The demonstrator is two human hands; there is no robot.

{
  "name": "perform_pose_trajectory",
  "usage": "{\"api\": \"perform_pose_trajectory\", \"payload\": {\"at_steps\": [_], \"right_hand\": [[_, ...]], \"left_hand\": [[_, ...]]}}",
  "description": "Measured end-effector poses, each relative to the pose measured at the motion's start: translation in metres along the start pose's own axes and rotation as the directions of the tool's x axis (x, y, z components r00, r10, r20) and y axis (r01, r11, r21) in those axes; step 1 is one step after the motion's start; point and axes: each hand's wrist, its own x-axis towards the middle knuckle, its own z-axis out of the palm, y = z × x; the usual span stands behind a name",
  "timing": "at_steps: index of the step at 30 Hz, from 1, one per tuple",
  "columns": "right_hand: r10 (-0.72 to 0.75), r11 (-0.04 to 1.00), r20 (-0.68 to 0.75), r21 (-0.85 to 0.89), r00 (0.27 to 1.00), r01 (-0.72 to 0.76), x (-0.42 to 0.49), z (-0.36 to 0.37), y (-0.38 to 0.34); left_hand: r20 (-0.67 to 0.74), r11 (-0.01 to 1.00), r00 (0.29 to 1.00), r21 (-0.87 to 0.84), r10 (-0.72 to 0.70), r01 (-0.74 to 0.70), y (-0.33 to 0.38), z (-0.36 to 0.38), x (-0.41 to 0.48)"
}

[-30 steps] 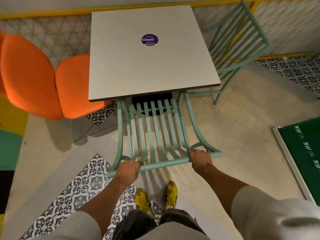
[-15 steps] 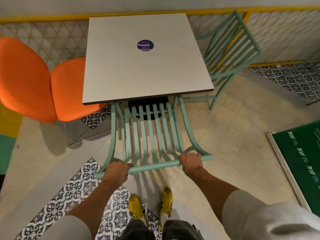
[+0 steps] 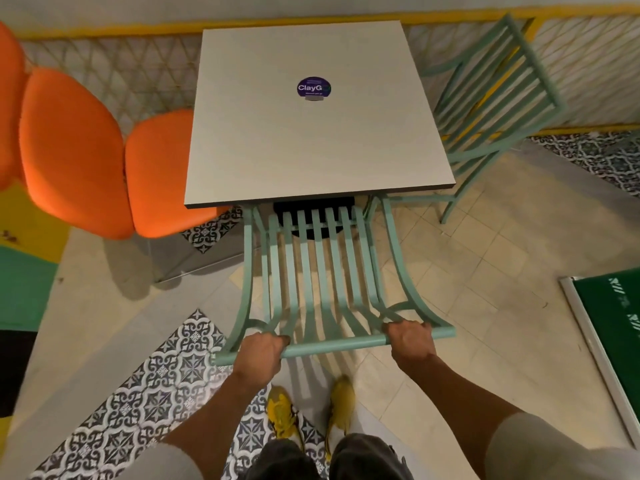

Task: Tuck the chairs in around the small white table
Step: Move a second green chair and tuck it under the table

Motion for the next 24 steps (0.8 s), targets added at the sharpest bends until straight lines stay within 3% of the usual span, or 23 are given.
{"api": "perform_pose_trajectory", "payload": {"at_steps": [4, 16, 24], "right_hand": [[-0.006, 1.000, 0.019, -0.008, 1.000, 0.006, 0.011, -0.008, 0.015], [-0.001, 0.999, 0.046, -0.036, 0.999, 0.002, 0.030, -0.020, 0.008], [-0.022, 1.000, 0.043, 0.002, 0.999, 0.022, 0.032, -0.028, 0.002]], "left_hand": [[-0.010, 1.000, 1.000, 0.030, 0.007, -0.007, 0.007, -0.008, 0.015], [-0.077, 0.993, 0.997, -0.119, -0.017, 0.007, -0.012, -0.015, 0.038], [-0.039, 0.994, 0.998, -0.097, -0.056, 0.052, -0.019, -0.019, 0.035]]}}
